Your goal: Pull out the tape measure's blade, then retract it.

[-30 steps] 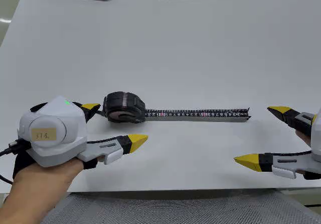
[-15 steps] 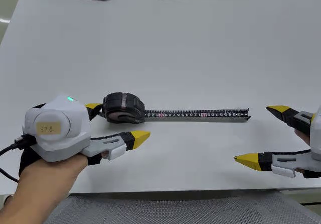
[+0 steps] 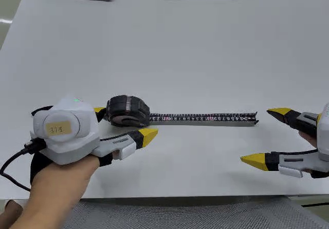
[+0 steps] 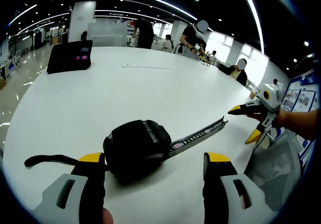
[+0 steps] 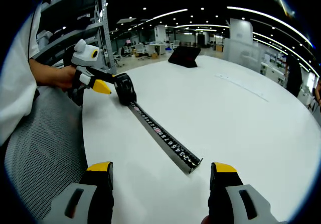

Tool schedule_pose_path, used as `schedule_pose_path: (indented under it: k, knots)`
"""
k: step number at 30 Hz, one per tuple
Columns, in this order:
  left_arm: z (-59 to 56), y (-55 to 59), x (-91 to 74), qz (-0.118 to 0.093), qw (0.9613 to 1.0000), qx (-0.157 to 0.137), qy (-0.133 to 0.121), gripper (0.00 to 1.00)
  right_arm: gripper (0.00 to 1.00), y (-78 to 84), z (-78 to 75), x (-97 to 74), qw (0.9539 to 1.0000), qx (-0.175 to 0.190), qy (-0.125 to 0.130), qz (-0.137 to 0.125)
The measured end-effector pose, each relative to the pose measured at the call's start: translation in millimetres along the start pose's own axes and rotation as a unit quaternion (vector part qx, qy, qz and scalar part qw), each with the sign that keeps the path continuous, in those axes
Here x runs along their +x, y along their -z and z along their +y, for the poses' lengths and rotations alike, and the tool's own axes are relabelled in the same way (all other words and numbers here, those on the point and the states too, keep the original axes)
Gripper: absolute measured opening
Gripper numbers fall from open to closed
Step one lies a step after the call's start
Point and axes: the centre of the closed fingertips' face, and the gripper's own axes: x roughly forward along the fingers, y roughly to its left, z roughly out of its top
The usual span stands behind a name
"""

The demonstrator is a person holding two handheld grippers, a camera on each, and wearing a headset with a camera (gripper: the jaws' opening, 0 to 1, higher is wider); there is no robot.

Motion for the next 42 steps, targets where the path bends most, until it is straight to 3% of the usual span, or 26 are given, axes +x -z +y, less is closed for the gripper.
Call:
schedule_pose_path:
  k: [2,5,13,23,42]
  knots:
    - [2.4,0.8,0.6,-0.001,0.9999,0.005,-0.009,0.77,0.76,0.2,-1.1,0.9,1.0000,-0.004,-0.003,0.003]
    - [2.8,-1.5,1.5,-0.012,0.9997,-0.015,-0.014,0.76,0.75,1.6,-2.5,2.1,0.9999,-0.010,-0.005,0.008]
    - [2.0,0.4,8.6,-0.009,0.9986,-0.012,-0.050,0.77,0.62,3.2,-5.4,4.8,0.9991,-0.029,-0.021,0.021]
    - [7.4,0.8,13.1,-0.021,0.9958,-0.021,-0.087,0.74,0.56,4.6,-15.9,5.8,0.9975,-0.049,-0.035,0.037]
    - [21.0,2.0,18.6,-0.034,0.9911,-0.048,-0.119,0.65,0.49,8.0,-26.8,13.4,0.9910,-0.091,-0.066,0.072]
